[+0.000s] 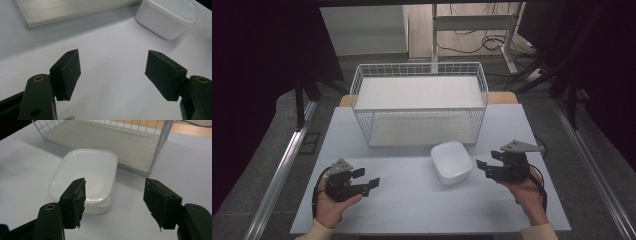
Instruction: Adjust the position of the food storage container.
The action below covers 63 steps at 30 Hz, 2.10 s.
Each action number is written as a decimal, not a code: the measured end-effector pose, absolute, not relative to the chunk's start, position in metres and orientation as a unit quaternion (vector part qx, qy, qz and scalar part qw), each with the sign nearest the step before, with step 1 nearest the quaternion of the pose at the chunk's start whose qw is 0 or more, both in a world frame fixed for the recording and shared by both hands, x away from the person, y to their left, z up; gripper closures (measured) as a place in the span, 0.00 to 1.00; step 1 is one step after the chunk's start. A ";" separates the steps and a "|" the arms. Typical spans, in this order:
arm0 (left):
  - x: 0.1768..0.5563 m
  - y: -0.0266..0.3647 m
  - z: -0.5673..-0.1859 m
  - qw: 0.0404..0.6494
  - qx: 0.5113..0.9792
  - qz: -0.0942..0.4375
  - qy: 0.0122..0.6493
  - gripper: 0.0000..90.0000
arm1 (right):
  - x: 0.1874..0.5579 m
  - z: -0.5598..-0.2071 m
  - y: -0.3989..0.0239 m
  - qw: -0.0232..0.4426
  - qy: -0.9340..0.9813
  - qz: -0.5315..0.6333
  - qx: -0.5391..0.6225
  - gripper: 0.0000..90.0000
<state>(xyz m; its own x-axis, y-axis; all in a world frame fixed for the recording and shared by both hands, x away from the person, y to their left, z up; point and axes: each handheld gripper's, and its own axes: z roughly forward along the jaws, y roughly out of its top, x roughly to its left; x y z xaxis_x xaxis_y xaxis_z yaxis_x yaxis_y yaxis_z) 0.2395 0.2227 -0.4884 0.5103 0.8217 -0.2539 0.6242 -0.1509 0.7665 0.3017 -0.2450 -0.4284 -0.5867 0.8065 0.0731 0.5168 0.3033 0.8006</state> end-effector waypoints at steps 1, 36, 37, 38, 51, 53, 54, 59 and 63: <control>0.239 0.223 -0.488 0.439 0.750 0.113 0.482 0.31 | 0.302 -0.428 -0.245 0.175 0.788 0.415 0.420 0.38; 0.239 0.224 -0.490 0.437 0.745 0.113 0.491 0.31 | 0.364 -0.442 -0.206 0.157 0.819 0.357 0.420 0.79; 0.239 0.224 -0.490 0.437 0.745 0.113 0.491 0.31 | 0.364 -0.442 -0.206 0.157 0.819 0.357 0.420 0.79; 0.239 0.224 -0.491 0.438 0.745 0.113 0.491 0.31 | 0.370 -0.444 -0.203 0.157 0.822 0.352 0.419 0.85; 0.239 0.224 -0.491 0.439 0.744 0.114 0.491 0.31 | 0.398 -0.457 -0.190 0.176 0.834 0.322 0.411 0.99; 0.239 0.224 -0.491 0.440 0.745 0.115 0.489 0.31 | 0.401 -0.461 -0.188 0.180 0.838 0.315 0.408 0.99; 0.239 0.224 -0.491 0.440 0.745 0.115 0.489 0.32 | 0.403 -0.463 -0.187 0.183 0.841 0.309 0.406 0.99; 0.239 0.224 -0.492 0.437 0.745 0.114 0.490 0.32 | 0.407 -0.470 -0.182 0.178 0.846 0.303 0.402 0.99; 0.239 0.225 -0.492 0.438 0.745 0.114 0.490 0.32 | 0.407 -0.471 -0.180 0.176 0.849 0.300 0.398 0.99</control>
<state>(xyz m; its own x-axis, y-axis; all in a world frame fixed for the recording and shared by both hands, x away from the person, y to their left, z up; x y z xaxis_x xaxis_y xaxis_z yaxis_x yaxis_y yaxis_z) 0.2390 0.2249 -0.4919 0.4928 0.8307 -0.2589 0.6303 -0.1356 0.7644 0.4069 -0.1798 -0.4712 -0.6212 0.7813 -0.0603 0.5694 0.5029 0.6502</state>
